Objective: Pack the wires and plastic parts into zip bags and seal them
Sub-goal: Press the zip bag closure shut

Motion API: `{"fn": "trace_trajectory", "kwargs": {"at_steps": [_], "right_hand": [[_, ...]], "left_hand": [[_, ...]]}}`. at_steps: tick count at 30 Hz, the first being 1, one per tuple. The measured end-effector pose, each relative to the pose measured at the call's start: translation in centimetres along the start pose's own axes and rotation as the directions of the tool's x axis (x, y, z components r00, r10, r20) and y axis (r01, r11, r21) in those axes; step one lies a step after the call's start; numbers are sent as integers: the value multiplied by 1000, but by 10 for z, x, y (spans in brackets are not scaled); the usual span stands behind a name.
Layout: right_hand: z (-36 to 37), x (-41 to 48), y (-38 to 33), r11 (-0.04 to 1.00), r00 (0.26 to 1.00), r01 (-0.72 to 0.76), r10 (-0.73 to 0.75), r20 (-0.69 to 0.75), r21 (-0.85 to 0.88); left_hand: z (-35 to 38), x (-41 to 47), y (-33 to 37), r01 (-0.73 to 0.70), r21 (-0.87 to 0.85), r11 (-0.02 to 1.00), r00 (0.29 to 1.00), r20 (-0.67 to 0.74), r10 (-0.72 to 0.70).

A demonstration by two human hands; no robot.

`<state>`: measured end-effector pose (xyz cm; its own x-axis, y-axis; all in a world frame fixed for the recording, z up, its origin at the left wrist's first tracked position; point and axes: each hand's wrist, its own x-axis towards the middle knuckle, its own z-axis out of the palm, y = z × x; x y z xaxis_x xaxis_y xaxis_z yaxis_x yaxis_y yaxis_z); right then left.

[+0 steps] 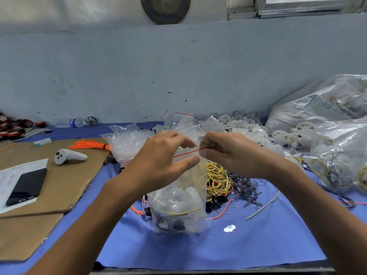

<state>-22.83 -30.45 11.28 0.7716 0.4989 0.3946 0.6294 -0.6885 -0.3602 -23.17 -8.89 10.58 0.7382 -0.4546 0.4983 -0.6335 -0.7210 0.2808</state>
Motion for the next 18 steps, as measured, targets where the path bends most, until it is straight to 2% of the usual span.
{"fn": "trace_trajectory", "kwargs": {"at_steps": [3,9,18], "right_hand": [[0,-1,-1,1000,1000,5,-5,-7,-12],[3,-10,4,998,1000,-19,20,-11,61],[6,-14,2,996,999,14,-10,-44,91]], "left_hand": [[4,10,5,7,-43,999,998,55,-4],[3,11,1,113,-218,969,987,136,-85],[8,5,3,13,-136,991,1000,19,-10]]}}
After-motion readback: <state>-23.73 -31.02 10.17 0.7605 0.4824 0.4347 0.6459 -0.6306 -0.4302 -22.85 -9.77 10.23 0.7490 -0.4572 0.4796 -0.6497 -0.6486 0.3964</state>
